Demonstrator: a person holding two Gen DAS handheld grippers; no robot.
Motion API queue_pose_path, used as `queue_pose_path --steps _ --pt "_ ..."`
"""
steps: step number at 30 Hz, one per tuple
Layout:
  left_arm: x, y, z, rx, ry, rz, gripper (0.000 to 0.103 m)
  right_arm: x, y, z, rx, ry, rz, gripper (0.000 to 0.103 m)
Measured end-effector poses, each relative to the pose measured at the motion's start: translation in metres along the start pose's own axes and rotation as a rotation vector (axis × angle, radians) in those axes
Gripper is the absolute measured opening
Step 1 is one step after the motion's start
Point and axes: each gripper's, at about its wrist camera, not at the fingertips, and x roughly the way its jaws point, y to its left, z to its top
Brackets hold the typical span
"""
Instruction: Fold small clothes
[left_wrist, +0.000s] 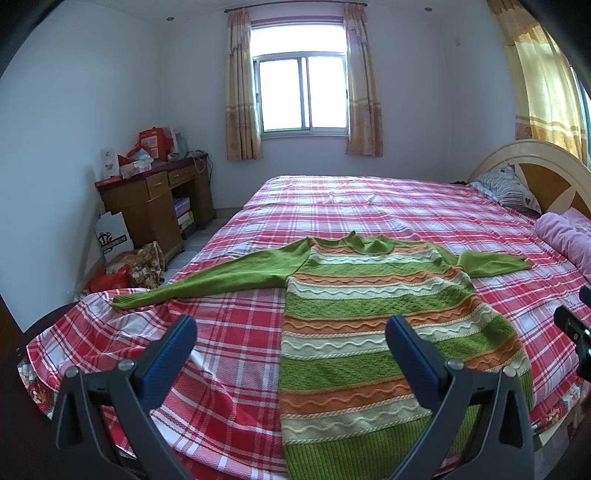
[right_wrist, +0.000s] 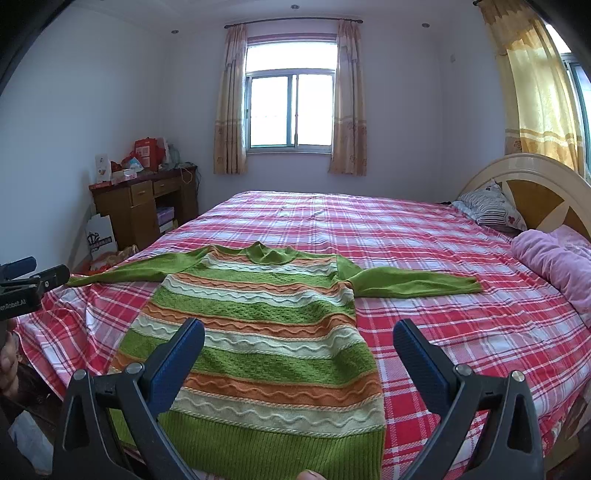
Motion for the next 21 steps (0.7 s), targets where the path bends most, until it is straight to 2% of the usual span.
queue_pose_path --steps 21 --pt "0.0011 0.0014 -0.0011 0.0 0.0 0.002 0.103 0.0023 0.0031 -0.0002 -0.003 0.012 0.009 0.102"
